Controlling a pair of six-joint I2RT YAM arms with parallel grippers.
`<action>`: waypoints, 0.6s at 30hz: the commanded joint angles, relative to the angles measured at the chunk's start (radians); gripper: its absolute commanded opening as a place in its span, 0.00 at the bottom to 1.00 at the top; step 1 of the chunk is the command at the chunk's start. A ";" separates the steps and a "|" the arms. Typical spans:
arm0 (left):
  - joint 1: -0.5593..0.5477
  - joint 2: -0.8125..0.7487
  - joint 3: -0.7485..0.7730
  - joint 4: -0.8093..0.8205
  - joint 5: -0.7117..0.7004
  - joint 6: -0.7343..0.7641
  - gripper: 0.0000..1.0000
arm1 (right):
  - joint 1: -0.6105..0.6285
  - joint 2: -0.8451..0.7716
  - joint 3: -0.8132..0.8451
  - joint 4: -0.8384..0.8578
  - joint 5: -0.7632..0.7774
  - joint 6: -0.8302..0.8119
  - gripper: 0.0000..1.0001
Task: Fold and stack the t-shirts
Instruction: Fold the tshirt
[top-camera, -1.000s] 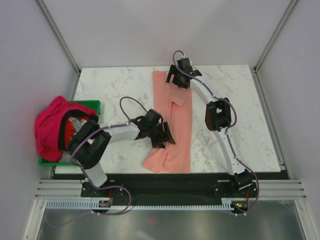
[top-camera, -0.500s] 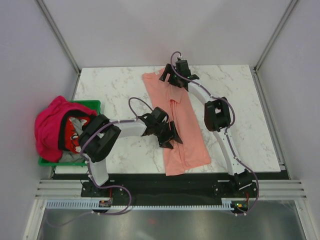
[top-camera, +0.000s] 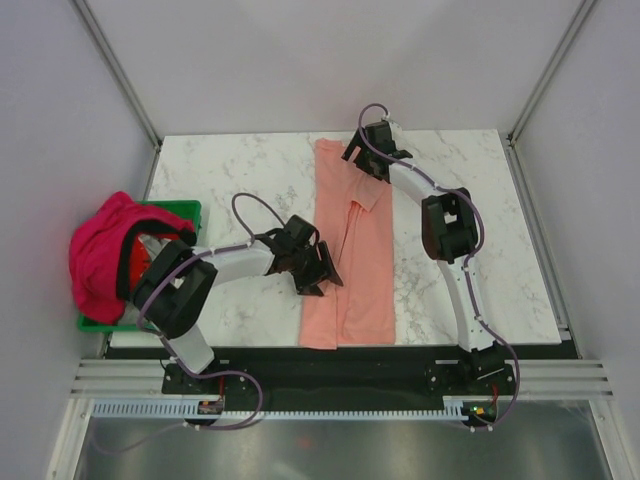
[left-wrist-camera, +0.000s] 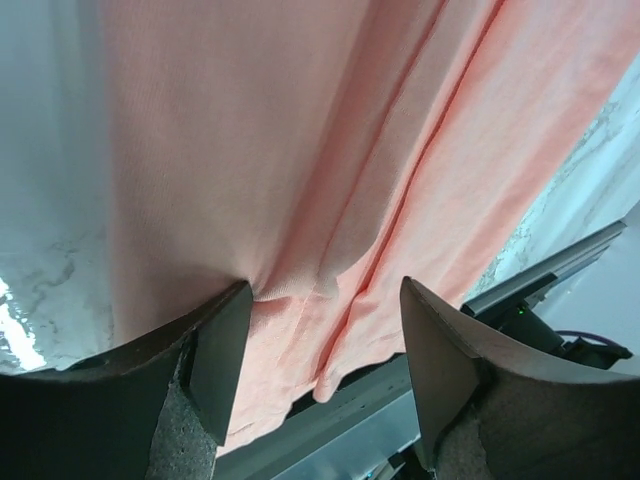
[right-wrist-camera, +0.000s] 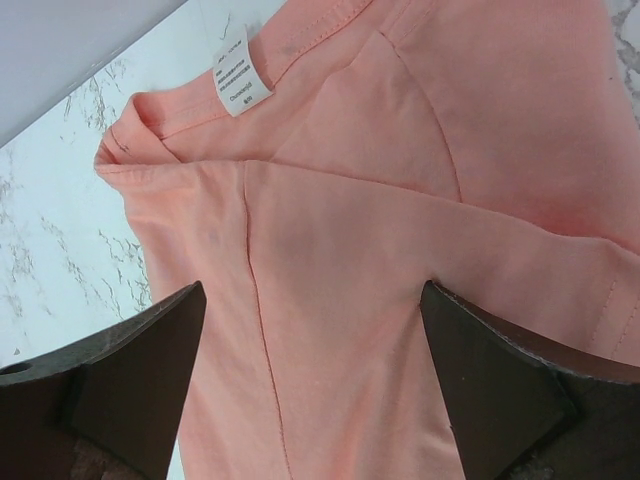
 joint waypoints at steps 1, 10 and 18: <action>0.003 0.016 -0.042 -0.178 -0.112 0.090 0.71 | -0.018 0.072 -0.029 -0.166 0.020 -0.010 0.98; 0.000 -0.085 0.153 -0.224 -0.028 0.080 0.80 | 0.000 -0.012 0.125 -0.181 -0.201 -0.122 0.98; 0.032 -0.303 0.211 -0.416 -0.216 0.182 0.89 | 0.008 -0.623 -0.502 -0.256 -0.117 -0.134 0.98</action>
